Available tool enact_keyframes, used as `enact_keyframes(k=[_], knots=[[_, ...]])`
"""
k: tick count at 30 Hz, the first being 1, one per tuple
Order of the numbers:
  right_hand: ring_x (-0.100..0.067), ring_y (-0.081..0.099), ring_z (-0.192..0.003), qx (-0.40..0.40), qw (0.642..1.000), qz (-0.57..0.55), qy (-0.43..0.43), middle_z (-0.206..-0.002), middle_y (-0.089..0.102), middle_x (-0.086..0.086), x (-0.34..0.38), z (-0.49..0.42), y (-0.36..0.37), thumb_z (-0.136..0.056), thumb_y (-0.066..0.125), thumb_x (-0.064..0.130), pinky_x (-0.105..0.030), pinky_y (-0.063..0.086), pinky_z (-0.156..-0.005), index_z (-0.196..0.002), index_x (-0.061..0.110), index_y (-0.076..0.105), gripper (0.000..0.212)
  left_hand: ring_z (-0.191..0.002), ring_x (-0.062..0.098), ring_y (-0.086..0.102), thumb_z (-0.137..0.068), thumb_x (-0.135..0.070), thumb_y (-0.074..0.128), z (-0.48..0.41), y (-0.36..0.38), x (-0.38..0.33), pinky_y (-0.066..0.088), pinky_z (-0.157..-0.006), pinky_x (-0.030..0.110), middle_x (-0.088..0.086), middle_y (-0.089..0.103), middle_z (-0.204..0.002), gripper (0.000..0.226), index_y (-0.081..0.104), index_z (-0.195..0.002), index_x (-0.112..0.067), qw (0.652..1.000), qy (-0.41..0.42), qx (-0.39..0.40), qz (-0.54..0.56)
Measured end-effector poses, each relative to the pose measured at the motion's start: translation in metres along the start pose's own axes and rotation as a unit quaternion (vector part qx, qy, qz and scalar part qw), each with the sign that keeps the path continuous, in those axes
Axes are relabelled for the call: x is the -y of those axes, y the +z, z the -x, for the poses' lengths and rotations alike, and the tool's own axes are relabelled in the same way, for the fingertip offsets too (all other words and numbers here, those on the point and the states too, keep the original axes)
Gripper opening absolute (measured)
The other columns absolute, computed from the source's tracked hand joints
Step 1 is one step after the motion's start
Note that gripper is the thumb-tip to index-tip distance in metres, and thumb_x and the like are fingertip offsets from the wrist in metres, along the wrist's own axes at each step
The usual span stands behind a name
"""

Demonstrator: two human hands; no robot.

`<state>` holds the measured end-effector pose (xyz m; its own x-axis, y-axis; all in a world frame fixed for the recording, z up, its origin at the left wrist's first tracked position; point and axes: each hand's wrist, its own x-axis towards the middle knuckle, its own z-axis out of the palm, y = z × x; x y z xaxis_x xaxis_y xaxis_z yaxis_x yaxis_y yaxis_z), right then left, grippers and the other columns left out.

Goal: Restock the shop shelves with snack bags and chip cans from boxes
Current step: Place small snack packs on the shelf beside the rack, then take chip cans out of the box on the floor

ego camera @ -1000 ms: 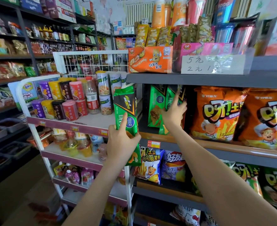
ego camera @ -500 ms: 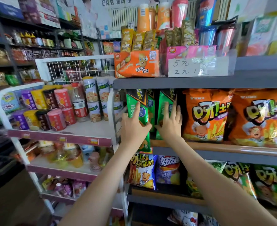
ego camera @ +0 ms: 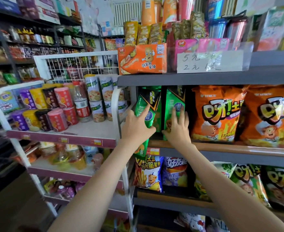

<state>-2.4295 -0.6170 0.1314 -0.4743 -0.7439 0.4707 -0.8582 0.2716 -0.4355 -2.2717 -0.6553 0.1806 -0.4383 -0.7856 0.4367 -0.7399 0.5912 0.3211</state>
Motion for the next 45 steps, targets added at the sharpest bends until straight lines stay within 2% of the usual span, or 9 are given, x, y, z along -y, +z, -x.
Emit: enact_keyframes(k=[2, 5, 9, 16, 19, 25, 31, 39, 45], knots=[[-0.033, -0.009, -0.146, -0.001, 1.000, -0.003, 0.001, -0.160, -0.016, -0.007, -0.001, 0.001, 0.001, -0.089, 0.067, 0.029, -0.054, 0.022, -0.114, -0.154, 0.020, -0.006, 0.098, -0.116, 0.030, 0.048, -0.086, -0.048, 0.061, -0.004, 0.000, 0.005, 0.047, -0.083, 0.034, 0.012, 0.032, -0.133, 0.084, 0.008, -0.152, -0.048, 0.999, 0.012, 0.018, -0.024], [-0.032, -0.009, -0.146, -0.005, 1.000, -0.009, 0.002, -0.161, -0.014, -0.007, -0.003, 0.003, 0.000, -0.089, 0.066, 0.028, -0.055, 0.021, -0.114, -0.154, 0.020, -0.003, 0.095, -0.100, 0.027, 0.052, -0.085, -0.047, 0.061, -0.018, -0.001, 0.005, 0.047, -0.069, 0.031, 0.008, 0.034, -0.121, 0.085, 0.009, -0.151, -0.049, 0.999, 0.027, 0.006, -0.031], [-0.031, -0.008, -0.147, -0.014, 1.000, -0.007, 0.005, -0.161, -0.013, -0.006, -0.005, 0.004, -0.001, -0.091, 0.063, 0.027, -0.054, 0.023, -0.113, -0.154, 0.019, -0.002, 0.091, -0.079, 0.019, 0.047, -0.088, -0.045, 0.060, -0.035, -0.001, -0.005, 0.034, -0.052, 0.026, 0.010, 0.035, -0.122, 0.085, 0.005, -0.152, -0.048, 0.999, 0.033, -0.012, -0.019], [-0.030, -0.005, -0.148, -0.022, 1.000, 0.004, 0.017, -0.161, -0.014, -0.007, -0.003, 0.000, -0.001, -0.092, 0.063, 0.028, -0.046, 0.027, -0.114, -0.153, 0.012, -0.009, 0.096, -0.110, 0.029, 0.052, -0.085, -0.044, 0.065, -0.057, 0.013, -0.022, 0.048, -0.078, 0.035, 0.014, 0.041, -0.125, 0.087, 0.010, -0.152, -0.045, 0.995, -0.005, -0.067, 0.079], [-0.029, -0.003, -0.147, -0.025, 0.999, -0.002, 0.024, -0.160, -0.014, -0.007, 0.002, 0.000, -0.001, -0.088, 0.067, 0.032, -0.046, 0.029, -0.112, -0.154, 0.014, -0.008, 0.102, -0.110, 0.031, 0.053, -0.085, -0.044, 0.064, -0.062, 0.027, -0.024, 0.050, -0.079, 0.034, 0.016, 0.041, -0.127, 0.084, 0.014, -0.152, -0.045, 0.989, -0.014, -0.071, 0.128], [-0.038, 0.008, -0.143, -0.011, 0.999, -0.021, 0.034, -0.160, -0.018, -0.006, 0.007, -0.004, 0.001, -0.087, 0.069, 0.026, -0.047, 0.035, -0.107, -0.153, 0.025, -0.010, 0.103, -0.114, 0.027, 0.045, -0.090, -0.041, 0.063, -0.062, 0.054, -0.014, 0.042, -0.074, 0.026, 0.013, 0.037, -0.125, 0.083, 0.010, -0.154, -0.040, 0.986, 0.011, -0.115, 0.119], [-0.041, 0.027, -0.136, -0.010, 0.998, -0.030, 0.058, -0.159, -0.024, -0.002, 0.011, -0.007, 0.006, -0.088, 0.069, 0.028, -0.046, 0.042, -0.101, -0.154, 0.024, -0.011, 0.104, -0.125, 0.032, 0.037, -0.091, -0.036, 0.066, -0.062, 0.071, 0.000, 0.040, -0.093, 0.032, 0.016, 0.034, -0.131, 0.085, 0.010, -0.155, -0.034, 0.974, -0.053, -0.120, 0.186], [-0.038, 0.026, -0.136, -0.044, 0.996, -0.029, 0.071, -0.160, -0.017, 0.000, 0.012, -0.006, 0.008, -0.089, 0.066, 0.028, -0.045, 0.045, -0.096, -0.154, 0.022, -0.009, 0.099, -0.119, 0.027, 0.039, -0.087, -0.038, 0.070, -0.062, 0.078, -0.006, 0.026, -0.087, 0.018, 0.015, 0.037, -0.128, 0.083, 0.021, -0.154, -0.032, 0.971, 0.001, -0.117, 0.208], [-0.037, 0.028, -0.135, -0.040, 0.996, 0.001, 0.084, -0.161, -0.014, -0.004, 0.009, -0.003, 0.010, -0.090, 0.064, 0.030, -0.045, 0.042, -0.099, -0.154, 0.019, -0.006, 0.096, -0.105, 0.026, 0.052, -0.092, -0.037, 0.063, -0.060, 0.080, -0.003, 0.037, -0.073, 0.021, 0.014, 0.038, -0.127, 0.074, 0.022, -0.153, -0.034, 0.977, 0.005, -0.110, 0.183]])
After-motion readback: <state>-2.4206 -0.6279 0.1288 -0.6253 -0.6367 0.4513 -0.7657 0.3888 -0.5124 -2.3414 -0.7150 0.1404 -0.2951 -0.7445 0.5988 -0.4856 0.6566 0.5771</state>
